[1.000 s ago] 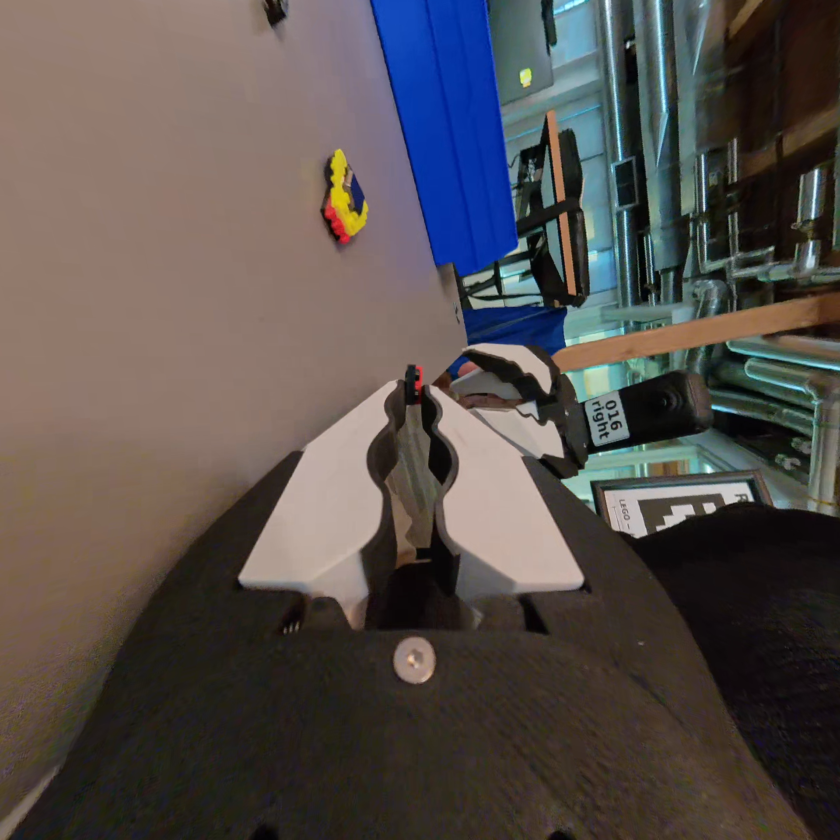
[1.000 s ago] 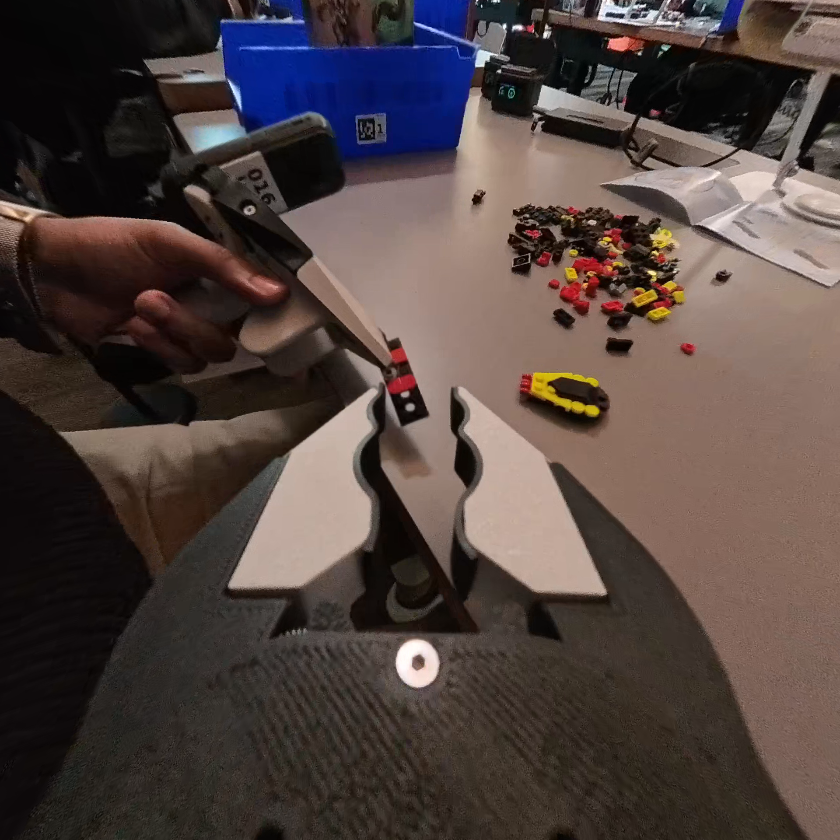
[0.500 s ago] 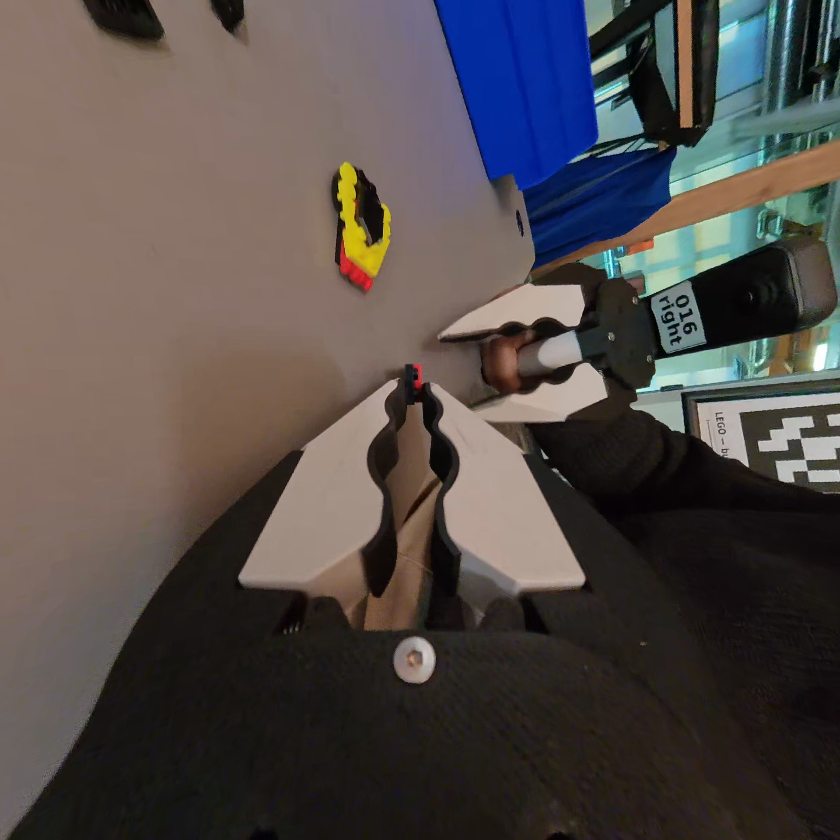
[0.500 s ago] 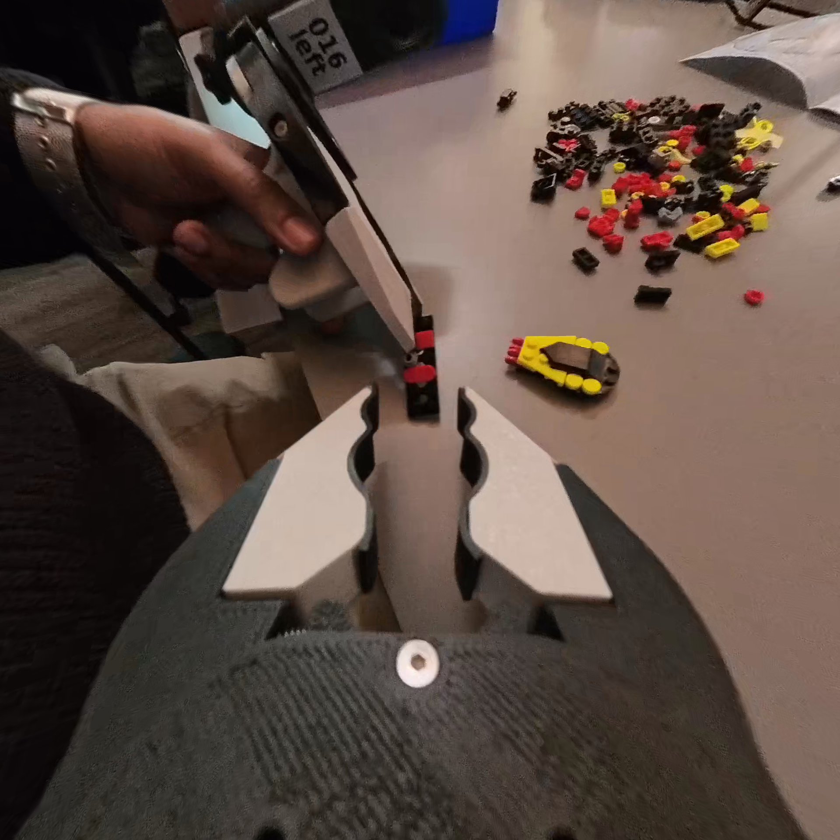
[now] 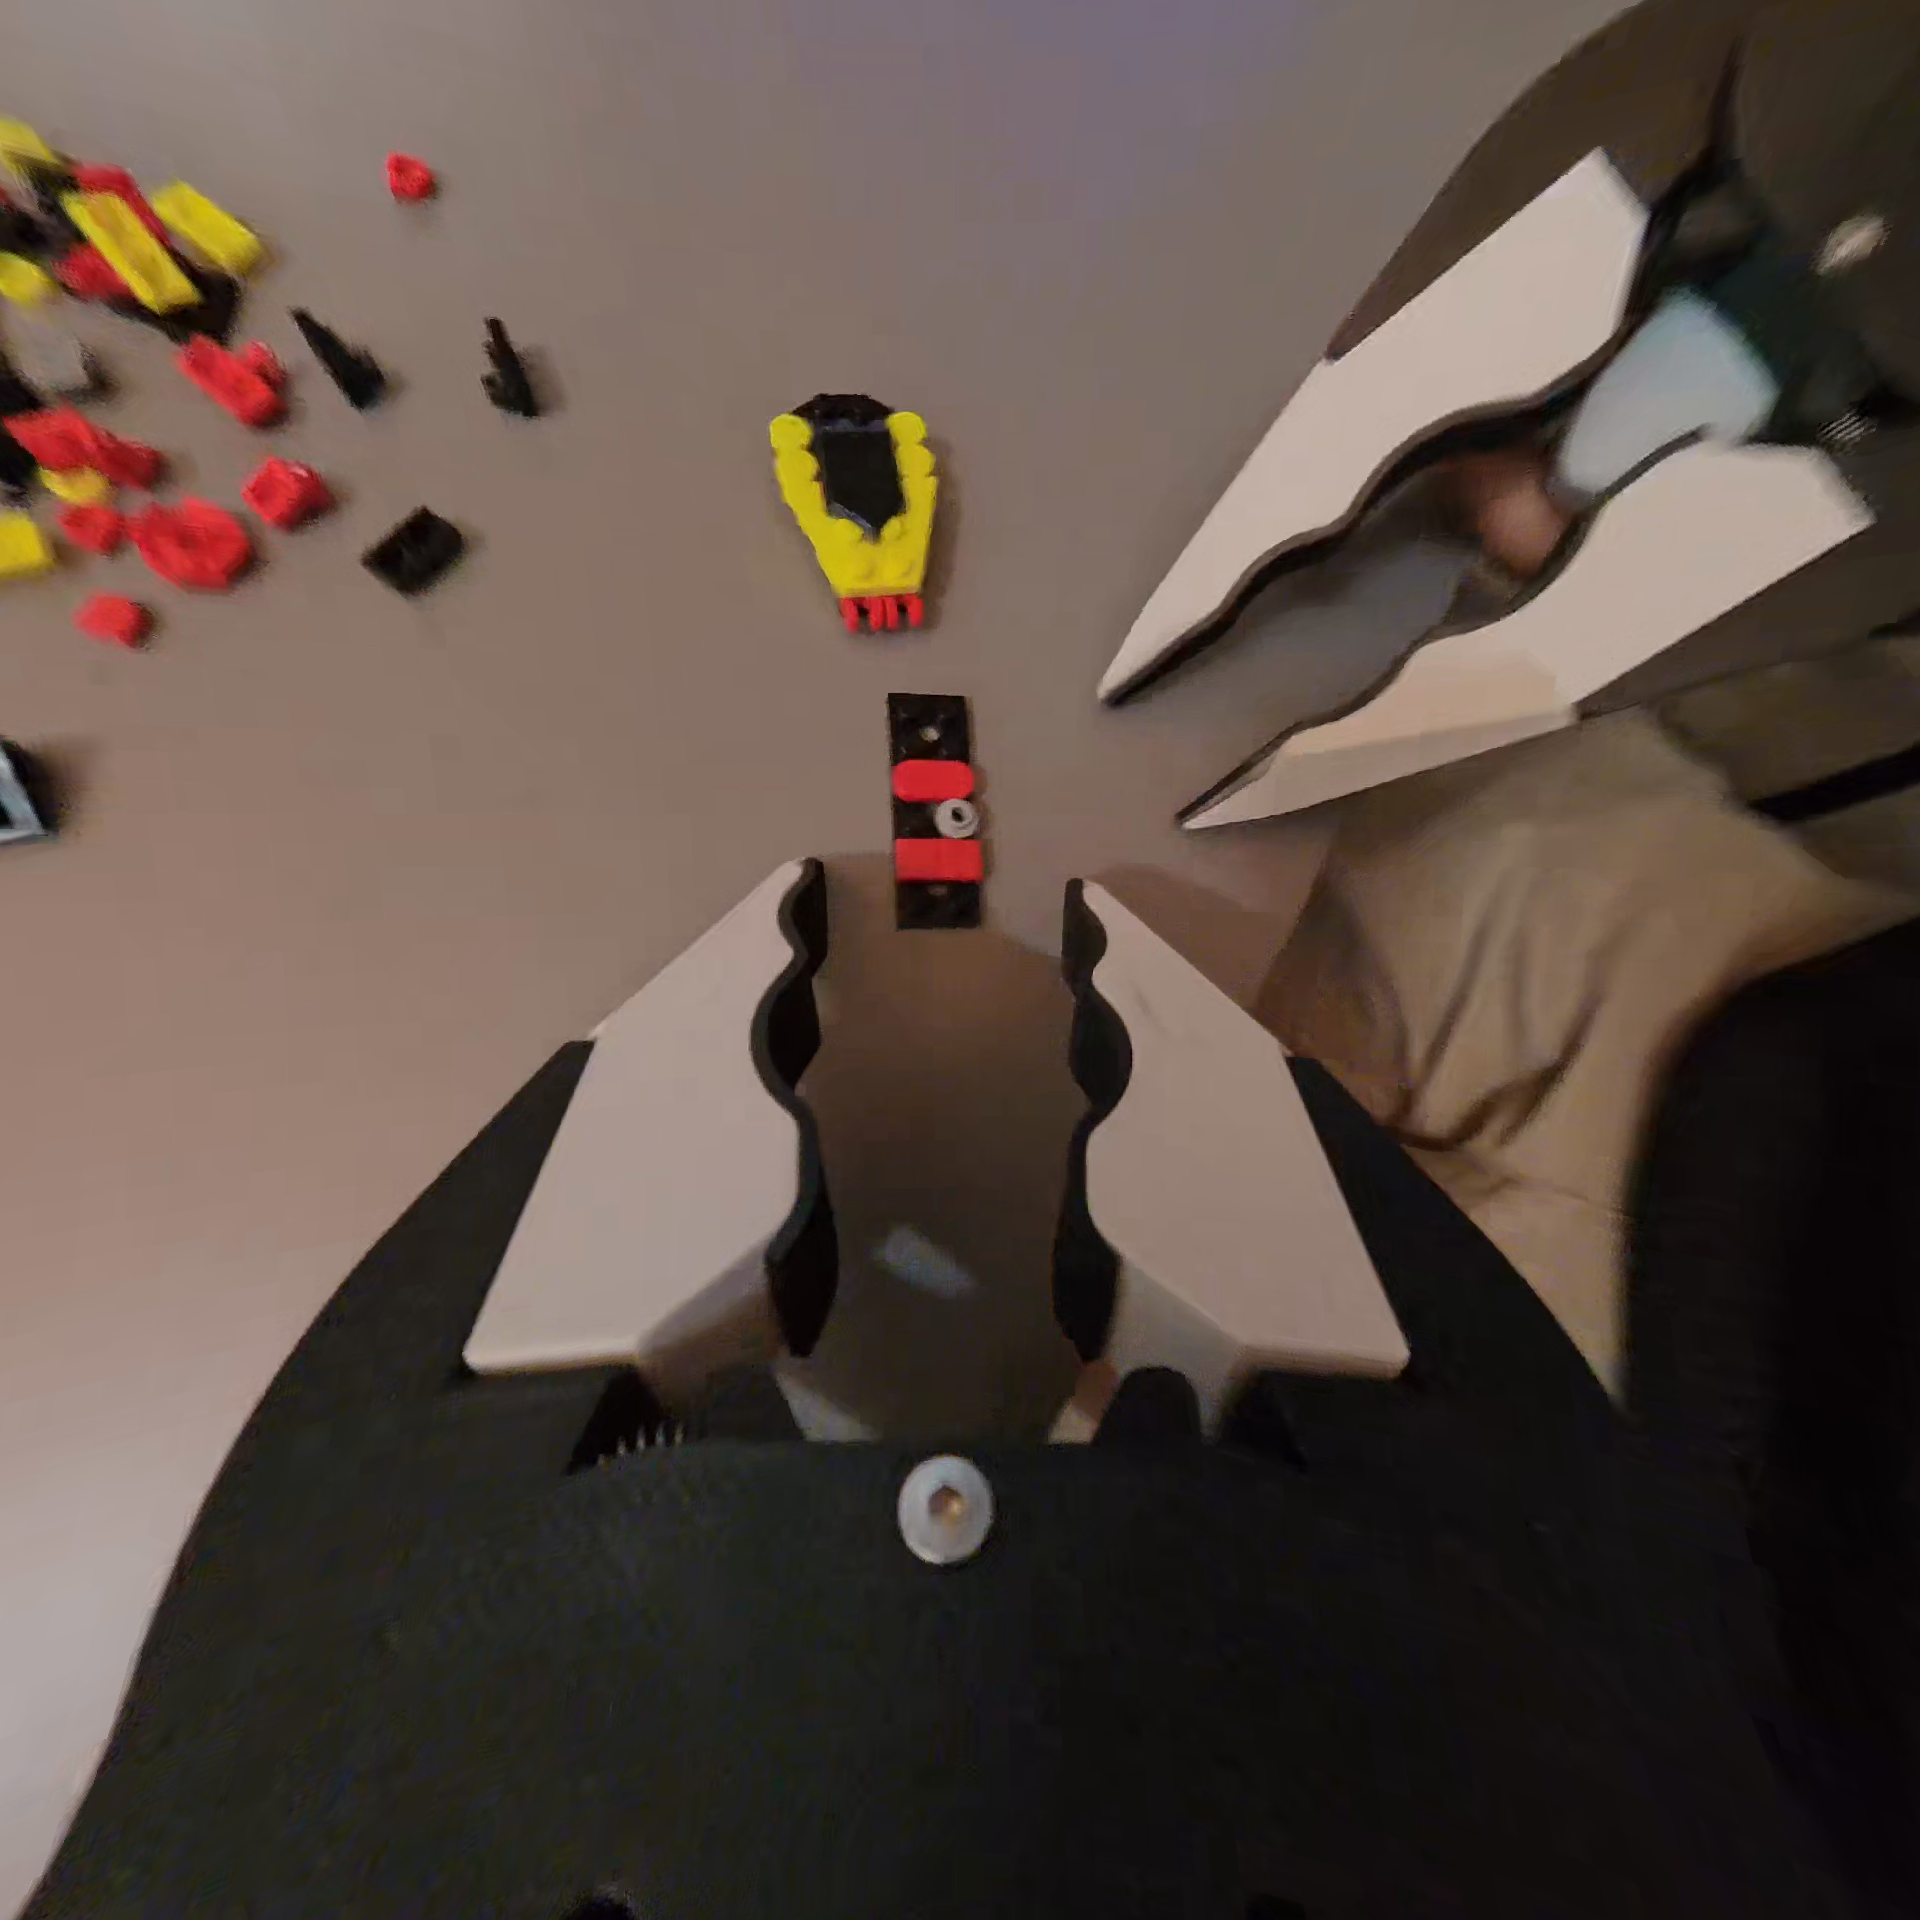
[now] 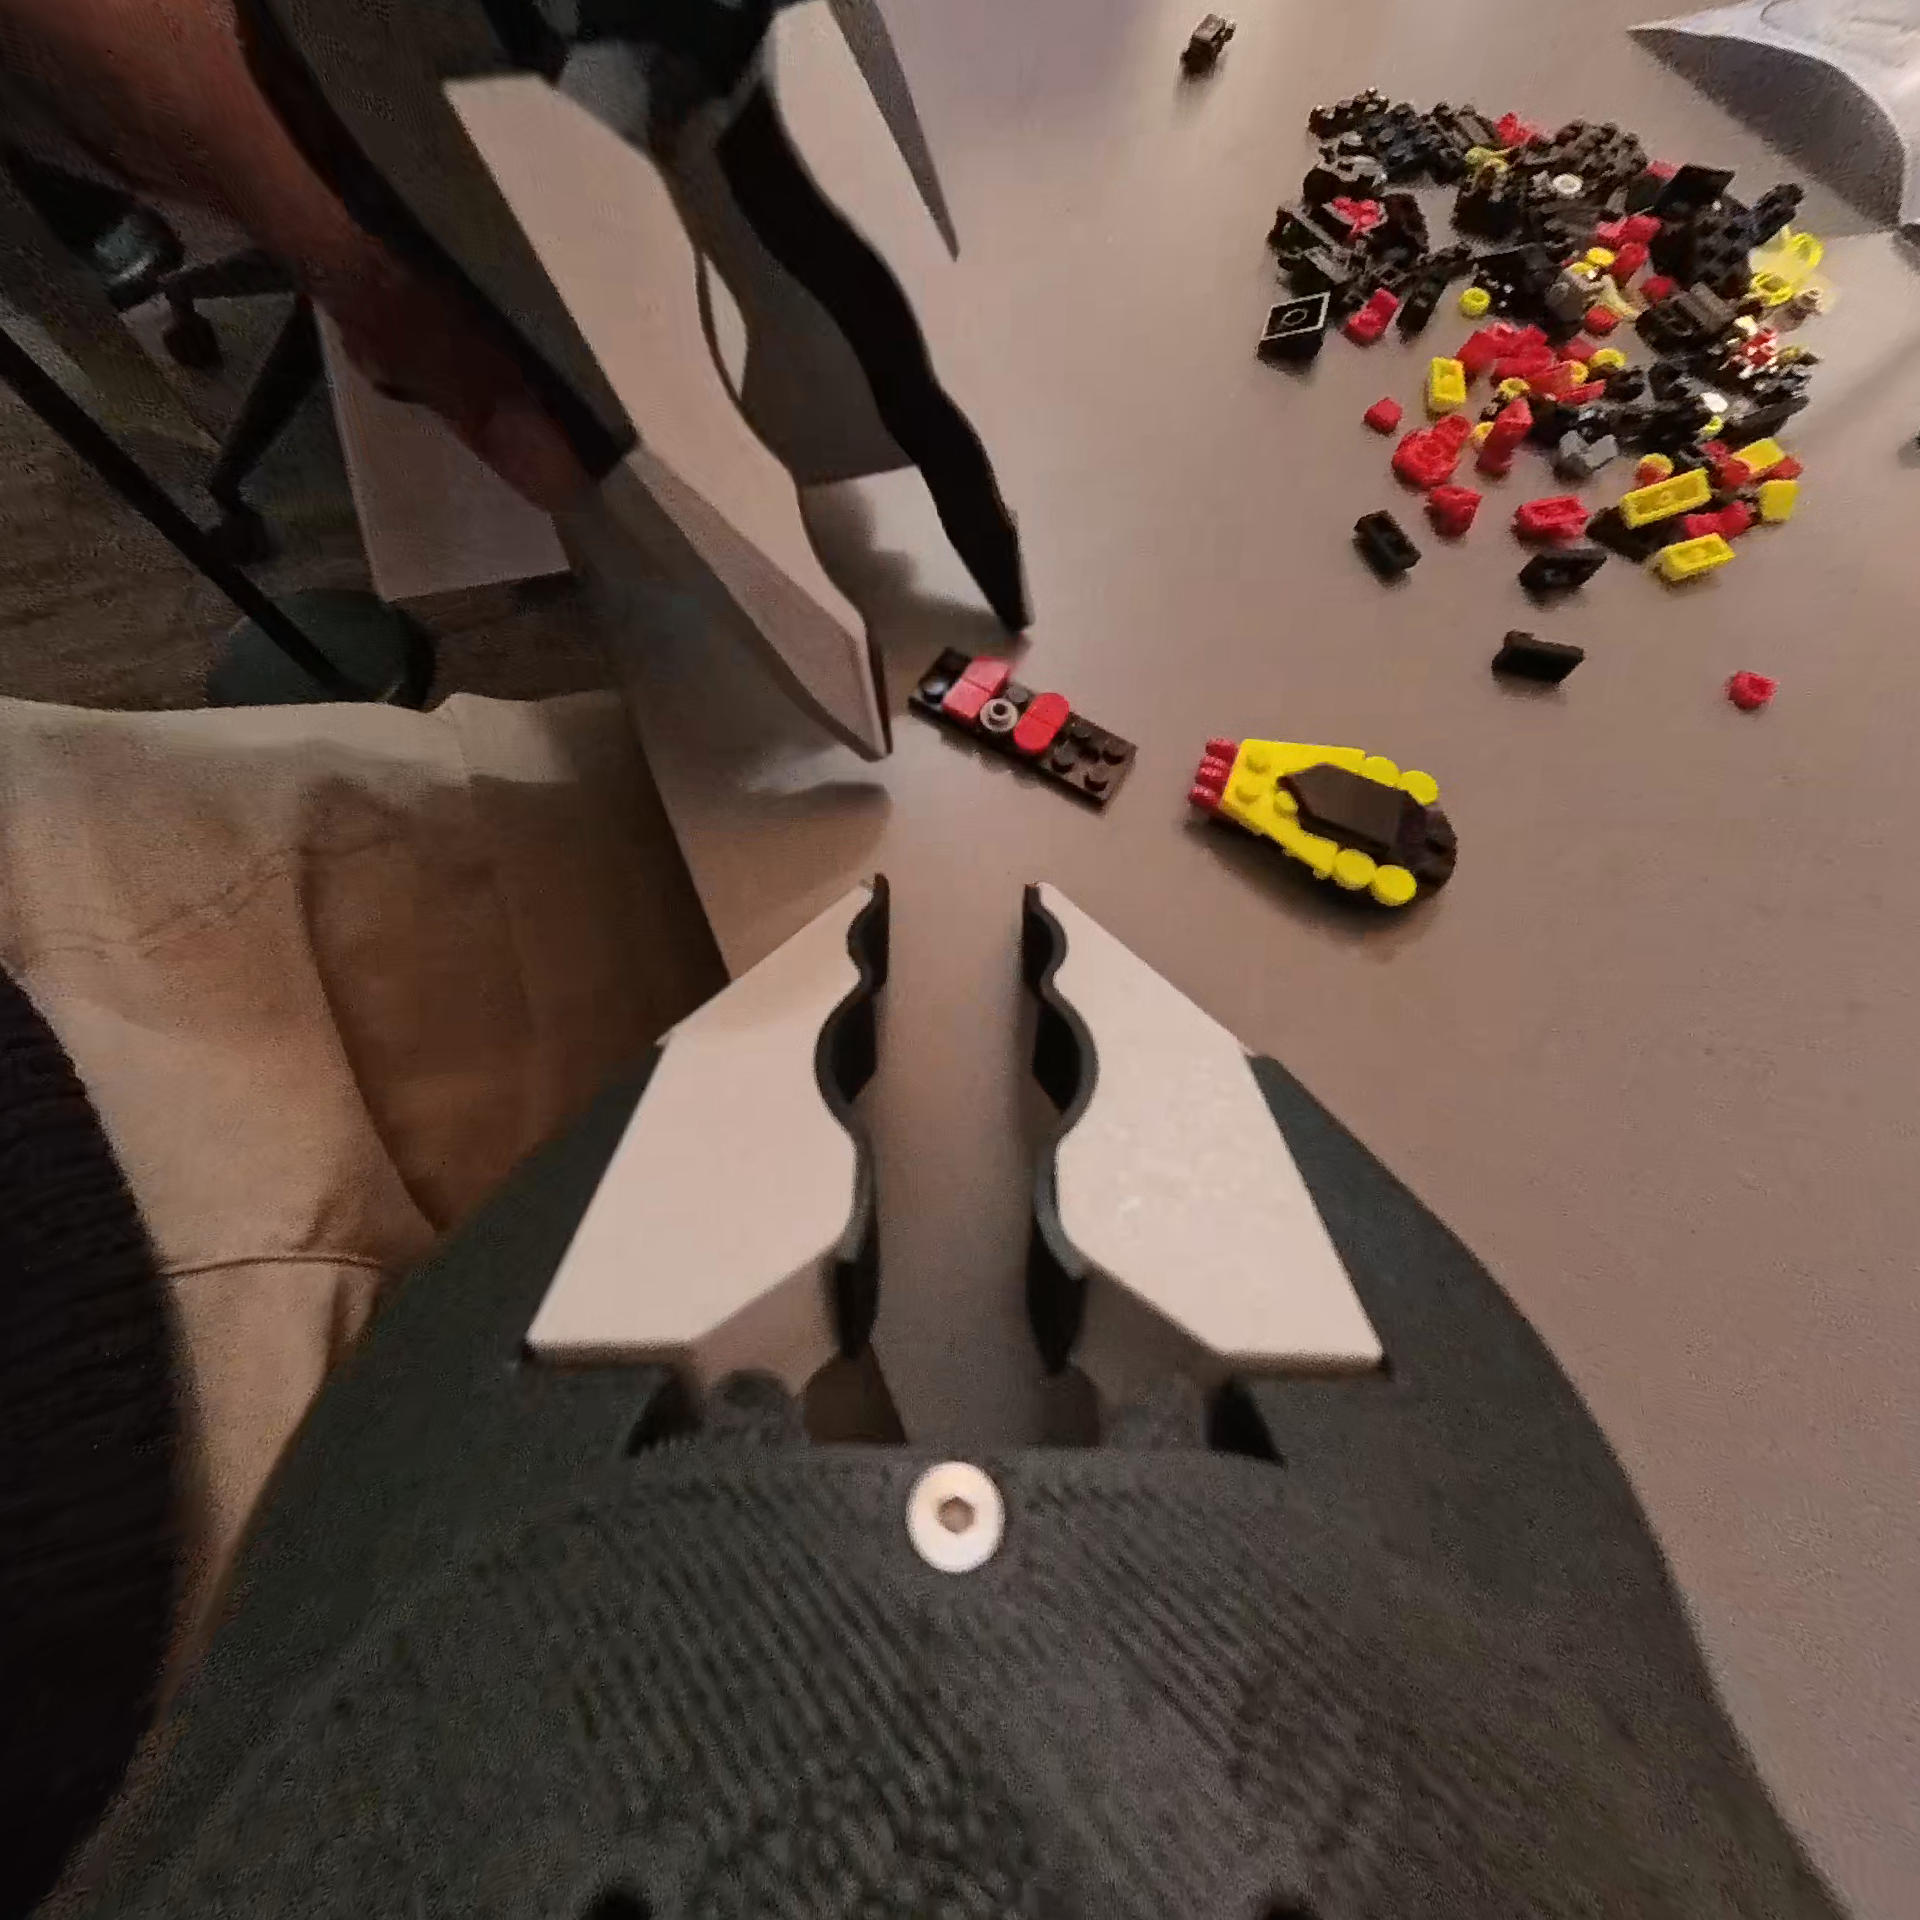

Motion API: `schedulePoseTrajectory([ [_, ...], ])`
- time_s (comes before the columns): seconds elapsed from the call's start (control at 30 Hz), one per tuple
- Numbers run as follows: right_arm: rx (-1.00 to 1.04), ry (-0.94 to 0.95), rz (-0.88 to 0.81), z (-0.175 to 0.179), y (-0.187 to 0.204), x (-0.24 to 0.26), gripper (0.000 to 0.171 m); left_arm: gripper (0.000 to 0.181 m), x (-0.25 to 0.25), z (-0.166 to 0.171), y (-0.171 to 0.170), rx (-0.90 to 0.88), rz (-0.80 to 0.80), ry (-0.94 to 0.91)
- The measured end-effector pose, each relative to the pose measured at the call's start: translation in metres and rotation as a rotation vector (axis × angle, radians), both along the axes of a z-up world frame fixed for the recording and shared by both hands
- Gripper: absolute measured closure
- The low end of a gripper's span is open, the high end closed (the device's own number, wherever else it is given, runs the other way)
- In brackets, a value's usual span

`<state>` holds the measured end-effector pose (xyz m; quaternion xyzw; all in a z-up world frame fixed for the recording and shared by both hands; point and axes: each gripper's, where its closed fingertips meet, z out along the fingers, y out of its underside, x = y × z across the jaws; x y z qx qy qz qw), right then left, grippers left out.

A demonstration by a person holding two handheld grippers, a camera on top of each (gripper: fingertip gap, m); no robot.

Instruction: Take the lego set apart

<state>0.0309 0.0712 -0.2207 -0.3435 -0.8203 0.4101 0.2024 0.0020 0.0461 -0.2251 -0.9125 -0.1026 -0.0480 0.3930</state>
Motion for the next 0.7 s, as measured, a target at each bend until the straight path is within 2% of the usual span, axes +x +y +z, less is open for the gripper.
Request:
schedulePoseTrajectory([
  [0.07,-0.071,-0.026,0.004,0.005,-0.005,-0.002,0.145,0.139,-0.005,-0.003,0.000,-0.023,-0.003,0.086],
  [0.17,-0.204,-0.086,-0.001,0.015,-0.012,-0.008,0.144,0.141,0.000,-0.002,0.007,0.000,-0.029,0.077],
  [0.2,-0.240,-0.104,-0.009,0.018,-0.012,-0.010,0.143,0.144,0.001,-0.002,0.009,0.003,-0.025,0.064],
  [0.27,-0.290,-0.131,-0.016,0.020,-0.010,-0.012,0.143,0.166,0.003,-0.002,0.011,0.005,-0.037,0.037],
  [0.37,-0.339,-0.127,0.029,0.027,-0.012,-0.007,0.140,0.168,0.018,-0.001,0.009,0.016,-0.130,0.004],
  [0.57,-0.245,-0.104,0.232,0.023,-0.029,0.020,0.147,0.167,0.048,-0.001,0.007,0.022,-0.327,0.061],
  [0.7,-0.139,-0.101,0.335,0.012,-0.037,0.034,0.138,0.166,0.051,-0.002,0.008,0.016,-0.342,0.036],
])
